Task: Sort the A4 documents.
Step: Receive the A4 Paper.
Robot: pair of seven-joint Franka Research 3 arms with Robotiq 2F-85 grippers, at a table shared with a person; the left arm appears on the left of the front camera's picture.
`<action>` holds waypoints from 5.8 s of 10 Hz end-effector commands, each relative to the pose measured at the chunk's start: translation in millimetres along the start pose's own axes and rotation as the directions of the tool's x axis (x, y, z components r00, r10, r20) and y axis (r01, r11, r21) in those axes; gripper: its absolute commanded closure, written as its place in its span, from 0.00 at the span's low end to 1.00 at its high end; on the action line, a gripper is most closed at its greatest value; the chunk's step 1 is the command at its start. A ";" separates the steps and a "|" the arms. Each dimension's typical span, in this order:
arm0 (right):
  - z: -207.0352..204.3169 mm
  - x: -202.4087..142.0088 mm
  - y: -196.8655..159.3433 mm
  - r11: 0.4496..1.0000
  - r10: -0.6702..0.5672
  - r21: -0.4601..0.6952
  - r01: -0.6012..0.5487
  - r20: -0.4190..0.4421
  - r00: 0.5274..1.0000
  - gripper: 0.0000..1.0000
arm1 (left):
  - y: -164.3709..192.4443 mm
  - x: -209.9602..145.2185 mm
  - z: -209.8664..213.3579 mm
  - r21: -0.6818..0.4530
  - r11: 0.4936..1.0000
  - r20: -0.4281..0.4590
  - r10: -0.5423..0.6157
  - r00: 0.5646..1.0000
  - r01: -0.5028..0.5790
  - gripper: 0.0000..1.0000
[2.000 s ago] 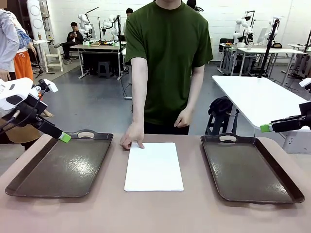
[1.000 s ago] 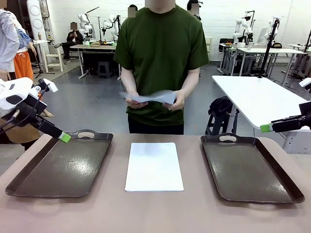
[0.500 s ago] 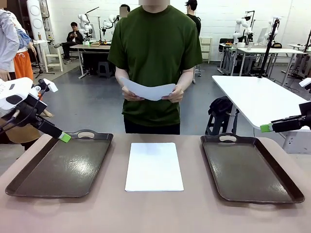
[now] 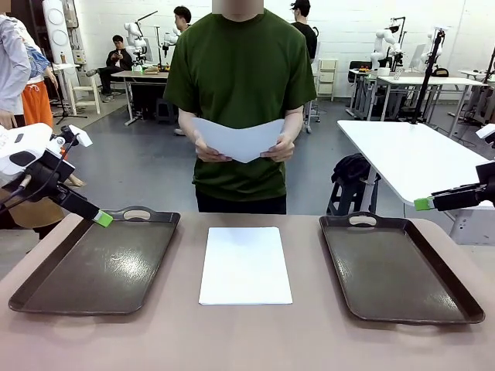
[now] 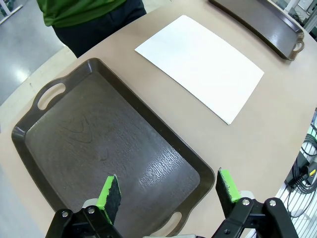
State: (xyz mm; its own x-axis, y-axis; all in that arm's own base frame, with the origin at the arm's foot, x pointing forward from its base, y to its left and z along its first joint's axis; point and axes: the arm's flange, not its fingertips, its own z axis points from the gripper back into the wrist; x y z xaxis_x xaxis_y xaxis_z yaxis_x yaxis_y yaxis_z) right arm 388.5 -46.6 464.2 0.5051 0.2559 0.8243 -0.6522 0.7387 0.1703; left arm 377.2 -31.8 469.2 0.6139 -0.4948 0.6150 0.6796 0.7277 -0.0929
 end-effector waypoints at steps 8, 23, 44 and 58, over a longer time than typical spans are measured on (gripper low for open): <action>-0.8 -0.5 0.6 1.000 0.007 0.011 -0.007 0.008 1.000 0.00 | 2.6 -2.0 -1.1 -0.002 1.000 0.016 -0.013 1.000 0.013 0.00; -0.8 -0.5 0.6 1.000 0.007 0.011 -0.007 0.008 1.000 0.00 | 2.6 -2.0 -1.1 -0.002 1.000 0.016 -0.013 1.000 0.013 0.00; -208.2 19.3 74.2 0.450 -0.711 0.484 0.750 -0.314 0.629 0.00 | 2.6 -2.0 -1.1 -0.002 1.000 0.016 -0.013 1.000 0.013 0.00; -311.4 76.9 70.0 0.252 -0.792 0.490 0.835 -0.391 0.468 0.00 | 2.6 -2.0 -1.1 -0.002 1.000 0.016 -0.013 1.000 0.013 0.00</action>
State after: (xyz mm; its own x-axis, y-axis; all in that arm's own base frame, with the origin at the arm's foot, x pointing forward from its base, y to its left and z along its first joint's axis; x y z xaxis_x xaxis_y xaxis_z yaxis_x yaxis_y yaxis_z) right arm 551.5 210.9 368.5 0.9797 -0.1890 0.0673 -0.0423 0.1333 0.9902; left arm 377.2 -32.4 469.5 0.6131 -0.4964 0.6145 0.6800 0.7276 -0.0907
